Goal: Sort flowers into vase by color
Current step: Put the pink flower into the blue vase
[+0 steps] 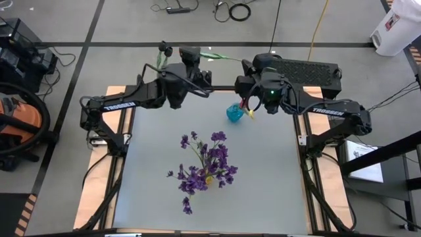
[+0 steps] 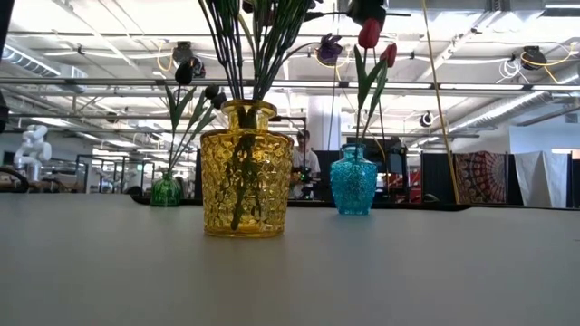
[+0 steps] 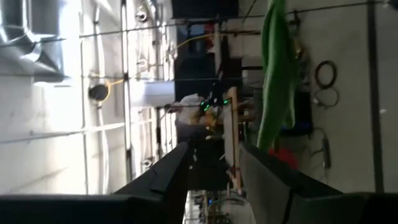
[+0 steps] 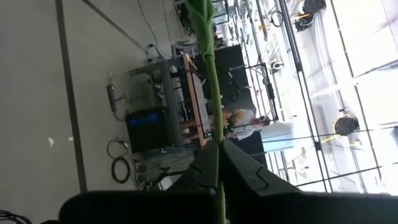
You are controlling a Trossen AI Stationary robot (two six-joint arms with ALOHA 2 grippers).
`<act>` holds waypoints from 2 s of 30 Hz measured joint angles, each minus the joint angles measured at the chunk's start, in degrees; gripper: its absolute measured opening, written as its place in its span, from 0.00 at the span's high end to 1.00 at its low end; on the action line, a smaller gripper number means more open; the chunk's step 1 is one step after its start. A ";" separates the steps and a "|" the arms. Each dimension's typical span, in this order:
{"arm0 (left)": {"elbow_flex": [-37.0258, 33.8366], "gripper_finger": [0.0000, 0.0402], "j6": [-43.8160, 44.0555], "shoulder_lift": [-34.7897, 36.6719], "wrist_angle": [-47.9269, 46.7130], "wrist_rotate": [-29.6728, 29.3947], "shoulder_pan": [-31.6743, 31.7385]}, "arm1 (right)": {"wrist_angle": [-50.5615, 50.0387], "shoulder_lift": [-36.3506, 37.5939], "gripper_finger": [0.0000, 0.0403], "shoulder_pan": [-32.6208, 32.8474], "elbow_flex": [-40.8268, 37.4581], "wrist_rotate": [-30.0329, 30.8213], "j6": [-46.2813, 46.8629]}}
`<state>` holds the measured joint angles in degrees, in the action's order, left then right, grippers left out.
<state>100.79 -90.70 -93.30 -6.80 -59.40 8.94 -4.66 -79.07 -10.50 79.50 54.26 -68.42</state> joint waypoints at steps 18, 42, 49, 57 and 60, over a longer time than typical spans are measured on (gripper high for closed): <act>0.04 0.63 22.38 15.03 -2.92 -0.52 -3.21 | -3.27 16.53 1.00 -7.30 0.02 -20.16 28.51; -0.07 0.63 57.44 16.05 -13.57 62.77 -1.01 | 5.82 11.59 1.00 -11.08 -0.06 -69.66 54.51; -0.07 0.63 57.51 13.37 -2.18 66.14 -1.01 | 10.92 10.82 1.00 -11.06 0.04 -73.41 56.02; -0.07 0.63 66.86 10.30 7.95 69.13 1.50 | 9.10 10.36 1.00 -9.30 0.04 -74.21 55.51; -0.07 0.63 70.54 9.23 9.56 71.56 3.31 | 8.19 9.52 1.00 -8.95 0.04 -74.19 55.33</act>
<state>100.73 -20.16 -84.07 2.76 12.16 12.24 3.52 -69.55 -19.45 79.55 -19.92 -13.10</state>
